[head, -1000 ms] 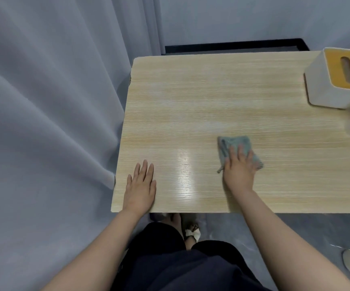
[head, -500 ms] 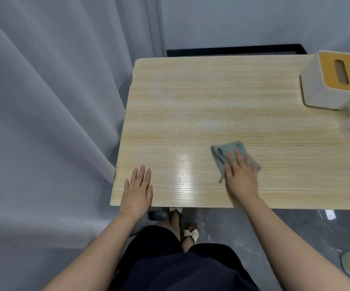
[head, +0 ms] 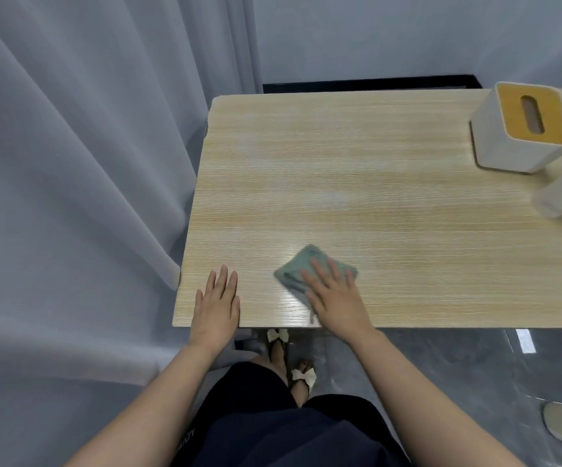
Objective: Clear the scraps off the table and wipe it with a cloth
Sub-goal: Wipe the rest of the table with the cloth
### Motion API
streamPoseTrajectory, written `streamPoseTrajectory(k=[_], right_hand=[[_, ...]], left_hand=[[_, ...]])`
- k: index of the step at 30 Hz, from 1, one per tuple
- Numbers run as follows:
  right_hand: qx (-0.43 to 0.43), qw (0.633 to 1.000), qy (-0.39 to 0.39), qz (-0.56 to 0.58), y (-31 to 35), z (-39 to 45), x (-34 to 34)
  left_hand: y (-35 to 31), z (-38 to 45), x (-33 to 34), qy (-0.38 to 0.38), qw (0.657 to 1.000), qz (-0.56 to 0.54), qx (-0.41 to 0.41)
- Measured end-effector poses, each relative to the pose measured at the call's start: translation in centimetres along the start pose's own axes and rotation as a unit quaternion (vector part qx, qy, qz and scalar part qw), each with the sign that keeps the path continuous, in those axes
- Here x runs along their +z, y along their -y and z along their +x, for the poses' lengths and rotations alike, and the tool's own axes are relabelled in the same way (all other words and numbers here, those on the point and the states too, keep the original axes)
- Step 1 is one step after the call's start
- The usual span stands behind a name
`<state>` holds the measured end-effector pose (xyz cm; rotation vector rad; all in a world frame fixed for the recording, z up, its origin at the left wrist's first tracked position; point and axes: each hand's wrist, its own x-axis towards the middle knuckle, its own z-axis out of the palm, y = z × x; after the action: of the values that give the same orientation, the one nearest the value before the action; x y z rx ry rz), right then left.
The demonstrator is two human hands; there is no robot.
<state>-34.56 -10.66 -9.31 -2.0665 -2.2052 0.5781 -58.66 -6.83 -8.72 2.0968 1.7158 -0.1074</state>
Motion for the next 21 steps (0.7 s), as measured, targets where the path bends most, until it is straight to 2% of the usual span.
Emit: streamPoseTrajectory(k=[3, 7, 9, 12, 14, 16, 17, 18, 21], right_hand=[[0.138, 0.989, -0.046, 0.029, -4.2, -1.4, -1.5], [0.247, 0.967, -0.065, 0.011, -4.4, -2.1, -1.0], [0.198, 0.978, -0.055, -0.023, -1.5, -1.6, -0.5], [-0.006, 0.999, -0.008, -0.048, 4.0, -1.2, 0.8], [-0.074, 0.995, 0.037, -0.049, 5.5, -1.2, 1.8], [-0.097, 0.991, 0.077, -0.057, 4.4, -1.6, 1.9], [-0.095, 0.992, 0.065, -0.048, 3.1, -1.8, 1.8], [-0.073, 0.996, 0.049, -0.032, 1.8, -2.2, 1.2], [0.065, 0.997, -0.028, -0.001, -3.0, -4.1, 0.2]], left_hand=[[0.0, -0.1, 0.1, -0.004, 1.0, -0.009, 0.004], [0.1, -0.2, 0.2, -0.007, 1.0, -0.017, 0.004], [0.1, -0.4, 0.3, -0.005, 1.0, -0.011, 0.002], [0.0, -0.9, 0.5, 0.0, 1.0, -0.012, -0.002], [0.1, -1.3, 0.6, 0.0, 1.0, -0.012, 0.002], [0.2, -1.6, 0.7, 0.001, 1.0, -0.014, 0.007], [0.3, -1.7, 0.8, 0.003, 1.0, -0.015, 0.009], [0.4, -1.7, 0.8, 0.004, 1.0, -0.015, 0.01], [0.5, -1.7, 0.9, 0.003, 1.0, -0.021, 0.011]])
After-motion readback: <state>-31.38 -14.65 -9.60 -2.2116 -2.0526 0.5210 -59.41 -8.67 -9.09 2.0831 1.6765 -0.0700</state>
